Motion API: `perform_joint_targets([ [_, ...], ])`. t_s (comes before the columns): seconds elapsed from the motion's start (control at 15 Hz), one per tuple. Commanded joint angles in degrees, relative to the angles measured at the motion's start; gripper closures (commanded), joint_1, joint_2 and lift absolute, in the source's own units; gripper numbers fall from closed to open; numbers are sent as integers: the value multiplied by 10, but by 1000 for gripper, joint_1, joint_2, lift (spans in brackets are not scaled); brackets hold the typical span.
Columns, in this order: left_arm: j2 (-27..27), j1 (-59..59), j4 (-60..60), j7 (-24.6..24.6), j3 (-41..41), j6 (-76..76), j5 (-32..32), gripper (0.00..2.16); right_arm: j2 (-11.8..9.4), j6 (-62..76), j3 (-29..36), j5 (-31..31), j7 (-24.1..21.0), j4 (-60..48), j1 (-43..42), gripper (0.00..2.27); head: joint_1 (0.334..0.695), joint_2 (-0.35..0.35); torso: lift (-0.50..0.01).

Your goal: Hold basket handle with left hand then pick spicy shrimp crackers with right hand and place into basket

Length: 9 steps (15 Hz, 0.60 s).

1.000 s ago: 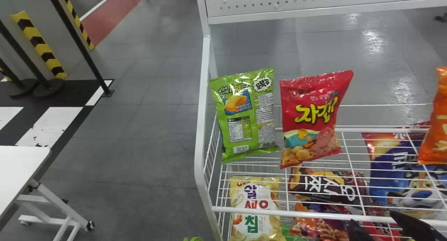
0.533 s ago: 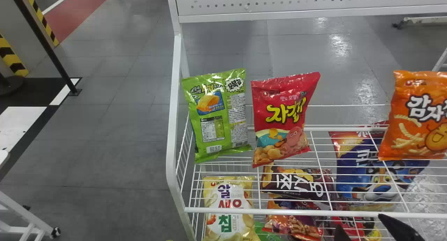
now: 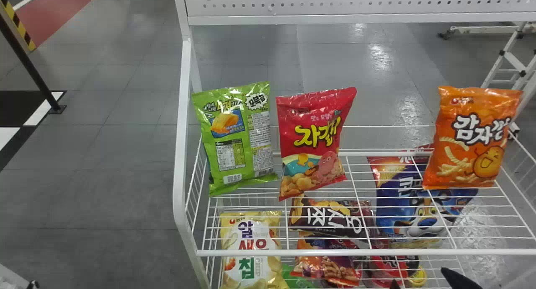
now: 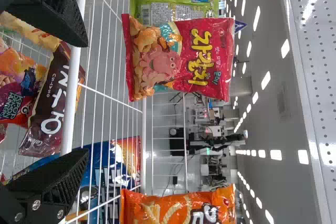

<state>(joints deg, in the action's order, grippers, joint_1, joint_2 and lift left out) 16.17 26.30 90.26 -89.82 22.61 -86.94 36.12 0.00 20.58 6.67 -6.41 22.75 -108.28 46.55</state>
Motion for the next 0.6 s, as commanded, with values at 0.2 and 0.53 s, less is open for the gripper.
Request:
perform_joint_targets([
  [0.2, 0, 0, 0, -7, 0, 0, 0, 2148, 1, 16, 1, -2, -3, 3, 3, 93, 695, -5, -10],
  [0.53, 0, 0, 1, -7, 0, 0, 1, 2148, 1, 23, 2, -4, -3, 6, 7, 93, 695, -9, -10],
])
